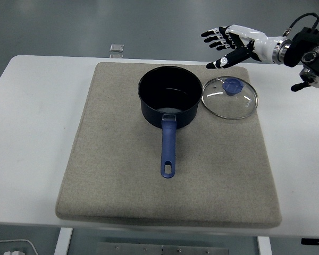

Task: Lift the pot lid and place it to the right of the pot.

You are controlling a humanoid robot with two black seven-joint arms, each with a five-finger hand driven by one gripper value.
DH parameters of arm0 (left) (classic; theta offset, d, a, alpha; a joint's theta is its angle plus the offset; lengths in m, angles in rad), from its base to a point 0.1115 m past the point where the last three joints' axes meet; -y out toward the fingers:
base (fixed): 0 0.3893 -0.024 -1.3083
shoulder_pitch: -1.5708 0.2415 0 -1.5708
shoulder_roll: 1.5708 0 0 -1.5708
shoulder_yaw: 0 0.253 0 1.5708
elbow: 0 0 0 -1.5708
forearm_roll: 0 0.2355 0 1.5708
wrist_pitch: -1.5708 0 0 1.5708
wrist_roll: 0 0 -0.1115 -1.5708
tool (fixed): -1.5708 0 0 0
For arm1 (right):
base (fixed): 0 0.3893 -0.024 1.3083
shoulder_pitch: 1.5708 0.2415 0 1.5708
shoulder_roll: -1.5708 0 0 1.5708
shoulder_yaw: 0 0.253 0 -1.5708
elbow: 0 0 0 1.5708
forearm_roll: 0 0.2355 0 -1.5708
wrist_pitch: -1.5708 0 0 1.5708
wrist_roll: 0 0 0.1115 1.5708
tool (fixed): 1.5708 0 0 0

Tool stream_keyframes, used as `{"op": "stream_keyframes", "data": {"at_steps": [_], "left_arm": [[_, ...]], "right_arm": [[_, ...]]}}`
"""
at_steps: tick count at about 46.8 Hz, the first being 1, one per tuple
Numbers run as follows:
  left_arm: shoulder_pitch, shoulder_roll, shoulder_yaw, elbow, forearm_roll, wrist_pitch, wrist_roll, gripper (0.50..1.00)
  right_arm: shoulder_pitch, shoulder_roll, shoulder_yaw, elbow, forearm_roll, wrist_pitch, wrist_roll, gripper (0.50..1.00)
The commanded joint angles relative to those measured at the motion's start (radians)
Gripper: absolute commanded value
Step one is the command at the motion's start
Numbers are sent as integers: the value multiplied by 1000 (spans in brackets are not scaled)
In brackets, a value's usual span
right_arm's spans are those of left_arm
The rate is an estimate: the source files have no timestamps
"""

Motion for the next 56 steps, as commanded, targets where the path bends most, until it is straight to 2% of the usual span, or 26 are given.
{"op": "stream_keyframes", "data": {"at_steps": [1,7,18,23,29,33,37,45,56], "left_arm": [[0,0,0,-1,0,0,0,1000],[0,0,0,-1,0,0,0,1000],[0,0,0,1,0,0,0,1000],[0,0,0,-1,0,0,0,1000],[0,0,0,-1,0,0,0,1000],[0,0,0,1,0,0,0,1000],[0,0,0,1,0,0,0,1000],[0,0,0,-1,0,0,0,1000],[0,0,0,1,0,0,0,1000]], "right_arm": [[-6,0,1,-2,103,1,-6,915],[-11,-2,-3,-7,274,1,-7,915],[-32,1,1,-13,416,4,-9,915],[-37,1,0,-15,527,4,-12,915],[-58,3,0,-15,678,4,-64,915],[-72,14,1,-21,753,6,-76,915],[-80,18,1,-41,807,10,-78,915],[-100,26,6,-70,937,62,-96,915],[-109,26,9,-71,994,66,-105,915]]}}
